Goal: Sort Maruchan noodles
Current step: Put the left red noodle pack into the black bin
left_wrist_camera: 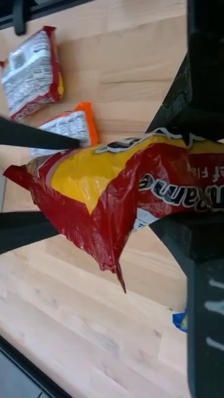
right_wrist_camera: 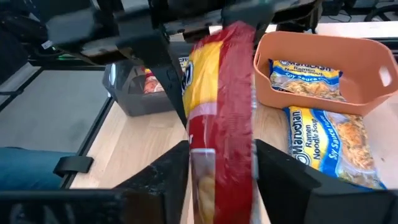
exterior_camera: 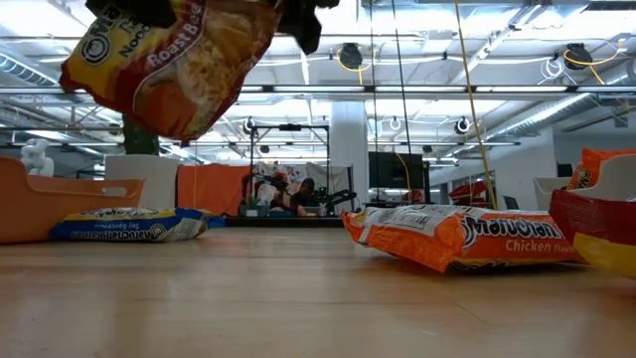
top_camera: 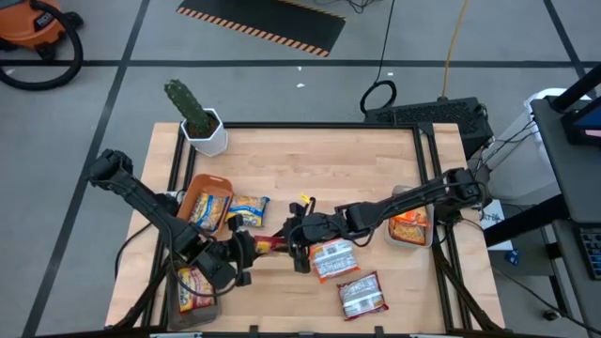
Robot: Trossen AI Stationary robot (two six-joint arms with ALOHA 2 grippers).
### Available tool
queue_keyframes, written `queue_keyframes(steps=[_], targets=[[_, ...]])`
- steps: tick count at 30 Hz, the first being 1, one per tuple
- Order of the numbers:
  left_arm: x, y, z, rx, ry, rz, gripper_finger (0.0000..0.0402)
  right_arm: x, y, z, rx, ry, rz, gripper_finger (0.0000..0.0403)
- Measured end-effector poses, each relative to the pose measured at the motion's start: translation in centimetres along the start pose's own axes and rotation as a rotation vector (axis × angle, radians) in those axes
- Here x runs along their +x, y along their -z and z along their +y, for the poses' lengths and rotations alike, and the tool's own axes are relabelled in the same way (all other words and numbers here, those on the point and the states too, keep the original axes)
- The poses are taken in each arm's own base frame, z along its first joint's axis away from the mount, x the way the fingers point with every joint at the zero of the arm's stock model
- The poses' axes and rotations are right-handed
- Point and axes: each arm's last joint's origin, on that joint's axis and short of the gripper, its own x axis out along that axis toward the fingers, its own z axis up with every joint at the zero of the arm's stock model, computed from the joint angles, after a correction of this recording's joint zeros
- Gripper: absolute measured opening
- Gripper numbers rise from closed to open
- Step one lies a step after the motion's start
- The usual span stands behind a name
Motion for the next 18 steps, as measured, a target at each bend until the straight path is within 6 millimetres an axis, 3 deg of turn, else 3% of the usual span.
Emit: queue_keyframes(steps=[6,11,18], targets=[[-1.2,1.0,0.0,-0.007,0.004,0.057,0.0132,-2.5,-1.1,0.1,0.027,0.004,0.031,0.0191],[-3.5,1.5,0.5,-0.084,0.022,0.074,0.0133,-4.9,-1.3,0.7,0.015,0.071,0.095,0.0189],[-7.0,3.9,-0.6,-0.194,0.072,0.110,0.0133,-7.1,0.7,1.3,-0.004,0.140,0.111,0.0188]])
